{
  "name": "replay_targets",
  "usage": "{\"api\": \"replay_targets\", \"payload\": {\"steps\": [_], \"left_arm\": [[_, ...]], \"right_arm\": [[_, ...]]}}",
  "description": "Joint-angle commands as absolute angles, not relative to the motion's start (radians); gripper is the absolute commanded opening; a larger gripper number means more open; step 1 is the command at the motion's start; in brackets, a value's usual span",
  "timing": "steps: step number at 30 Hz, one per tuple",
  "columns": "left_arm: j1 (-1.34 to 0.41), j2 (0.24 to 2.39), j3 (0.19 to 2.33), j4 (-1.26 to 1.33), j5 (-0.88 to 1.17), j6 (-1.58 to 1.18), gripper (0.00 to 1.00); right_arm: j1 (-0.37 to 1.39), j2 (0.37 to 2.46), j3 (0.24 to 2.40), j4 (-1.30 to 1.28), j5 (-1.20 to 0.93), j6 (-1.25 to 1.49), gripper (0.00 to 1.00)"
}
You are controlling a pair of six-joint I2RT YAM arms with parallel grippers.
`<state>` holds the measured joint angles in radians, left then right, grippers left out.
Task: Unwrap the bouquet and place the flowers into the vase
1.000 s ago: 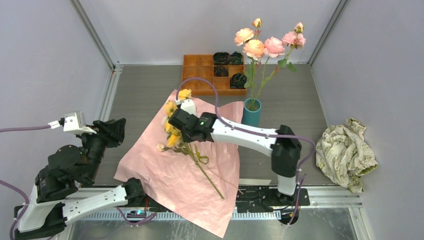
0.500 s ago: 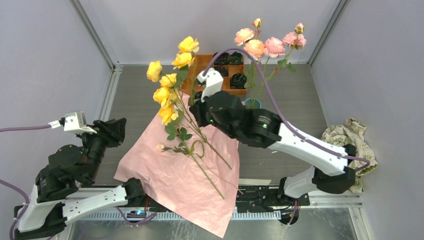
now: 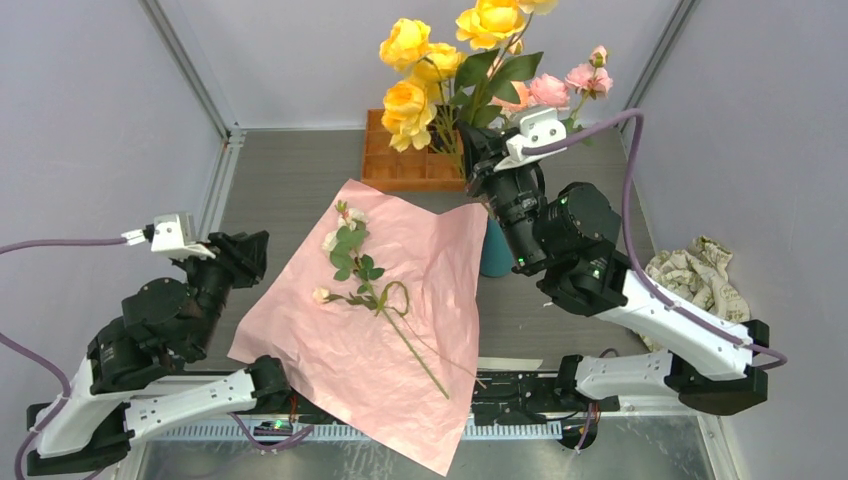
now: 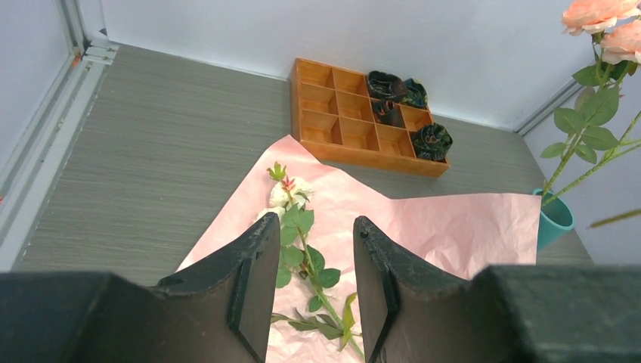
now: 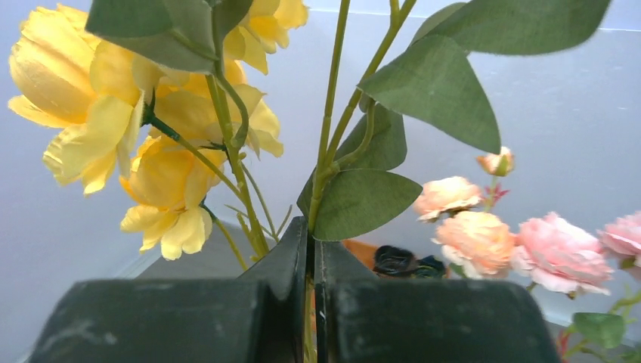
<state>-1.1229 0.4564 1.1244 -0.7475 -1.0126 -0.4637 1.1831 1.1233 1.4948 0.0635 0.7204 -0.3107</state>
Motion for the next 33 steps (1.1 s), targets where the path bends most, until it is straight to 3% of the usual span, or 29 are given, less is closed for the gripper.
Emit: {"api": "replay_targets", "payload": {"steps": [1,10,29,33], "left_arm": [[-1.121,0.502,1.121,-0.666,-1.004,-0.45,0.41],[-1.122,0.564,1.126,-0.623,-0.993,-0.427,0.41],[-1.121,0.635,1.119,-0.577,-0.98,-0.418,0.42],[-1.123,0.659,1.122,-0.591,-0.965,-0.436,0.44]], "right_arm": [[1.075,1.107,1.429,0.367,0.709,-0.419,0.01],[0.778,1.104,1.339,0.391,0.555,-0.182,0.01],[0.727,0.976,1.008,0.387,0.566,0.085,0.01],[0.728,0.936,0.94,0.368,0.573,0.122,0.15]]}}
